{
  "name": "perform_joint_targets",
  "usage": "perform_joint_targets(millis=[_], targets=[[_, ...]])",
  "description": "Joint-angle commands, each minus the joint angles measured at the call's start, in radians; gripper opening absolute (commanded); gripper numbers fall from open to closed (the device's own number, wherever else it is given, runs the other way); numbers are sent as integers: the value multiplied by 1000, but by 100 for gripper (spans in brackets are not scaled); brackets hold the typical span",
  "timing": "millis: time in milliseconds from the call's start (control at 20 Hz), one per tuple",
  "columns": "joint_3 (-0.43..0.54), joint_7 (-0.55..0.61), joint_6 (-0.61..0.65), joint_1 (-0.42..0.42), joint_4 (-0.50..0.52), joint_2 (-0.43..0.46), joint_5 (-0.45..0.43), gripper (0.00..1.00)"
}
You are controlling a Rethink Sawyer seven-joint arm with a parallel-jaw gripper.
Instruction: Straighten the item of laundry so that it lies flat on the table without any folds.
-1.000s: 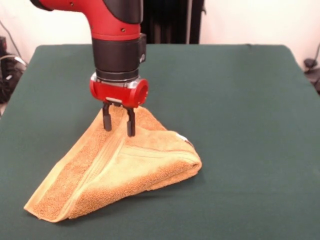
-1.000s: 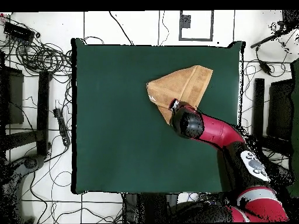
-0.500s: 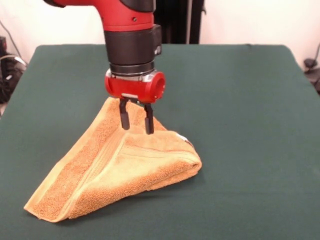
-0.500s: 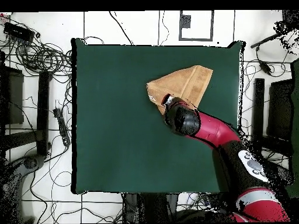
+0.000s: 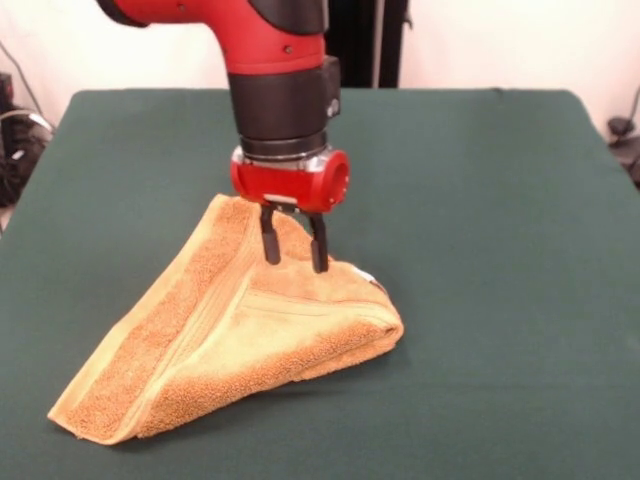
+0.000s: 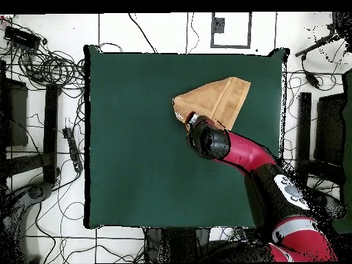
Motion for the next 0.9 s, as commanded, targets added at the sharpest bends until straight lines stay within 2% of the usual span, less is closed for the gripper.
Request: perform_joint_targets(millis=[50, 300, 750, 900], targets=[[12, 129, 57, 115, -50, 138, 34, 100], [-129, 171, 115, 225, -114, 167, 54, 100], [-322, 213, 229, 353, -210, 235, 95, 100], [-350, 223, 260, 374, -226, 256, 119, 100]])
